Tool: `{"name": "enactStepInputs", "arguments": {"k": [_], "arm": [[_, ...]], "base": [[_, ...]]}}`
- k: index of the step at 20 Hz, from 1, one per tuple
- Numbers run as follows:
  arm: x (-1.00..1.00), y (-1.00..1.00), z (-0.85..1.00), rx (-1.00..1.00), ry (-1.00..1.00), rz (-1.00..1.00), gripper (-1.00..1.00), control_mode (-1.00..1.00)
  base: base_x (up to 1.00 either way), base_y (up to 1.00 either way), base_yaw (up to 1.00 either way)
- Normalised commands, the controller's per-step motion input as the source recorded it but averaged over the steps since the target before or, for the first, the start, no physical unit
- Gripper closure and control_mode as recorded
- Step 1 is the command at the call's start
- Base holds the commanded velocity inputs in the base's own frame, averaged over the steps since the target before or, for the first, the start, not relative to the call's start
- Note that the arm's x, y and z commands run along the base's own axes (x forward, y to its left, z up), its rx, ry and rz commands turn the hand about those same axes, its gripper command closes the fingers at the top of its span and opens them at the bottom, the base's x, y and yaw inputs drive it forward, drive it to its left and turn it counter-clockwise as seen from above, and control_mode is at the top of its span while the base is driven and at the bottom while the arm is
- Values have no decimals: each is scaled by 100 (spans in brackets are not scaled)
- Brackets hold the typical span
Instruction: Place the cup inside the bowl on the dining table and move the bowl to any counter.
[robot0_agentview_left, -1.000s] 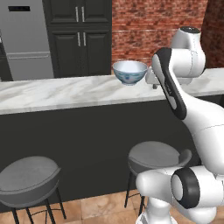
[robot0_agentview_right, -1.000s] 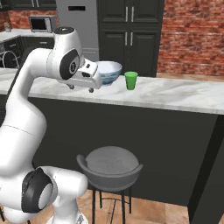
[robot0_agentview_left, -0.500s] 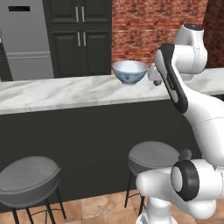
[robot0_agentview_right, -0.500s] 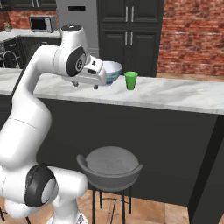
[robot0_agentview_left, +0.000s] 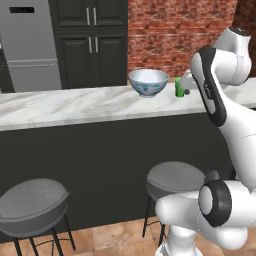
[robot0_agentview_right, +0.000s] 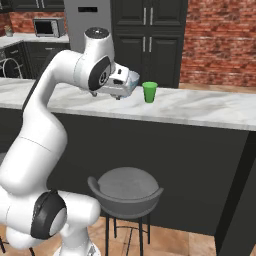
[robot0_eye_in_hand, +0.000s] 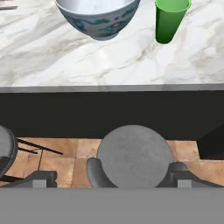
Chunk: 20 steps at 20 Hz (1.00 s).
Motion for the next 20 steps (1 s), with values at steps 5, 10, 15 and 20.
{"name": "enactStepInputs", "arguments": {"k": [5, 10, 15, 20], "arm": [[9, -21, 23, 0, 0, 6, -100, -100], [15, -13, 28, 0, 0, 0, -100, -100], [34, -12, 20, 0, 0, -5, -100, -100], [58, -15, 2, -3, 1, -3, -100, -100]], "base": [[0, 0, 0], [0, 0, 0], [0, 0, 0], [0, 0, 0]]}}
